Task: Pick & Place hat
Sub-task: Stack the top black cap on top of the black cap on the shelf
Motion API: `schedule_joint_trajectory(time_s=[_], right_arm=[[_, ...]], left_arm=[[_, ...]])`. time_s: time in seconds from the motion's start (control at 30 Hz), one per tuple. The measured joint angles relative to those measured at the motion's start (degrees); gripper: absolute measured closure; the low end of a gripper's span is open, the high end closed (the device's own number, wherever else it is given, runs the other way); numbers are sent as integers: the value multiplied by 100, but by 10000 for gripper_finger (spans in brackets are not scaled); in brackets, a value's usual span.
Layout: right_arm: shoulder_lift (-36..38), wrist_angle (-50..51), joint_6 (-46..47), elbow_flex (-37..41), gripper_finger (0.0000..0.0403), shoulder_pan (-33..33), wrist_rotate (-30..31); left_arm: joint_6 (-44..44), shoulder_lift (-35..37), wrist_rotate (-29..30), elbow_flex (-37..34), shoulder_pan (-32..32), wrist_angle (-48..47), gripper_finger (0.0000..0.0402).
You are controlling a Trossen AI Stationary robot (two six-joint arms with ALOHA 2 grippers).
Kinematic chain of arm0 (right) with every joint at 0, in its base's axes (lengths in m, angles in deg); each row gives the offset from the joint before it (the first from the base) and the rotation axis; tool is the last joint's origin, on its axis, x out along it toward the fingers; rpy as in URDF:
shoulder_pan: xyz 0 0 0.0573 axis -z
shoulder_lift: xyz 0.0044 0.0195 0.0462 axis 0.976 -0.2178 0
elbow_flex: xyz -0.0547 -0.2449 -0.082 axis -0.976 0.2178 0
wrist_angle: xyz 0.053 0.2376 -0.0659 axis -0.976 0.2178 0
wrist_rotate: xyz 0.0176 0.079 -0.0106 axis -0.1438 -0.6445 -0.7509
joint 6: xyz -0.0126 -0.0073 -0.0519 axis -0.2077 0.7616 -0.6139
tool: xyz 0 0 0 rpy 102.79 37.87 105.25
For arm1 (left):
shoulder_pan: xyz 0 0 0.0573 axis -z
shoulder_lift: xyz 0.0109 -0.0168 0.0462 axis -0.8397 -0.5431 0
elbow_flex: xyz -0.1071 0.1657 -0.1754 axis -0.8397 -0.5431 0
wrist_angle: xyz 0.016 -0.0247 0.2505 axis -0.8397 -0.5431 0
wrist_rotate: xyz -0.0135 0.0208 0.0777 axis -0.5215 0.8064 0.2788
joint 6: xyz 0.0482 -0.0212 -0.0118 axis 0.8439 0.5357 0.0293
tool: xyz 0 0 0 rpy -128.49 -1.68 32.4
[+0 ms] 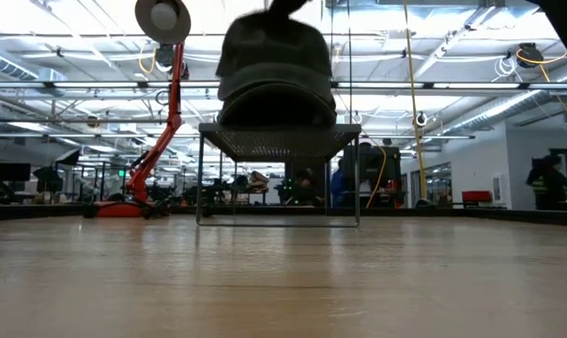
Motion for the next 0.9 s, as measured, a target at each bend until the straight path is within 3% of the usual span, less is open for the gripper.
schedule_joint_trajectory(time_s=[0.33,0.7,0.9], right_arm=[[-20,-424,-616,755,381,396,234],[-1,-1721,-1484,1866,380,463,840],[-13,-1806,-1746,2128,352,449,1300]], left_arm=[[-43,0,186,0,0,24,130],[-56,0,323,0,0,29,131],[-177,0,326,0,0,31,130]])
